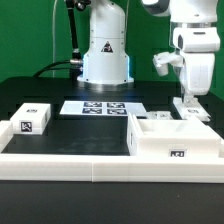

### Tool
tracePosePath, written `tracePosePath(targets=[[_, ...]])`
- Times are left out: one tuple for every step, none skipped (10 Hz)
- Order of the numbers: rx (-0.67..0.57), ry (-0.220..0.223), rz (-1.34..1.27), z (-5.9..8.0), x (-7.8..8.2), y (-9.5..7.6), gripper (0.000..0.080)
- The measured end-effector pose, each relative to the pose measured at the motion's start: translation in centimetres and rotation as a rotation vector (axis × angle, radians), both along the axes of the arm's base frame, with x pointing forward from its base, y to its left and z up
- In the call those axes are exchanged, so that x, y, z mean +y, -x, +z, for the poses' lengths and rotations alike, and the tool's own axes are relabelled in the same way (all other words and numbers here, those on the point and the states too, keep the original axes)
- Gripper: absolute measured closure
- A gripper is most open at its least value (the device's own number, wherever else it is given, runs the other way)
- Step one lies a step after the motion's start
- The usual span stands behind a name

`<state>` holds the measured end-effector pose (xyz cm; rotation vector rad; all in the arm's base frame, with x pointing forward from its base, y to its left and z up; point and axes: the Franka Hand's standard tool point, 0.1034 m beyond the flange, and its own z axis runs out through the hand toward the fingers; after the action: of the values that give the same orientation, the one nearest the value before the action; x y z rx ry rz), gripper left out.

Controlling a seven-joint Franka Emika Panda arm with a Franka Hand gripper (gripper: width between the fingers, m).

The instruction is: Assemble cabinet

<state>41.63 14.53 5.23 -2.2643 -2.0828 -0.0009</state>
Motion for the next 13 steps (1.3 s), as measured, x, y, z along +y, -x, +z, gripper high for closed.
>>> tracePosePath(targets=[[-0.003, 0.009, 0.011, 0.7, -0.8, -0.2, 0.0731], [-0.011, 0.012, 0.024, 1.1, -2.0, -0.7, 0.0731], [-0.013, 0.013, 0.024, 1.1, -3.2, -1.0, 0.0731], [-0.008, 0.015, 0.013, 1.1, -3.9, -1.0, 0.0731], [-0.005, 0.015, 0.014, 1.0, -3.7, -1.0, 0.0730], [-0.005, 0.015, 0.013, 1.0, -3.8, -1.0, 0.0730], [-0.004, 0.015, 0.012, 1.0, -3.8, -1.0, 0.0730], [-0.004, 0.014, 0.015, 0.9, -3.9, -1.0, 0.0730], [-0.006, 0.011, 0.020, 0.9, -4.0, -1.5, 0.0730], [-0.009, 0.010, 0.019, 0.9, -4.3, -2.0, 0.0729], [-0.012, 0.009, 0.016, 1.0, -4.4, -2.4, 0.0729], [-0.016, 0.008, 0.012, 1.1, -4.6, -2.8, 0.0729], [-0.017, 0.007, 0.007, 1.1, -4.8, -2.9, 0.0729]])
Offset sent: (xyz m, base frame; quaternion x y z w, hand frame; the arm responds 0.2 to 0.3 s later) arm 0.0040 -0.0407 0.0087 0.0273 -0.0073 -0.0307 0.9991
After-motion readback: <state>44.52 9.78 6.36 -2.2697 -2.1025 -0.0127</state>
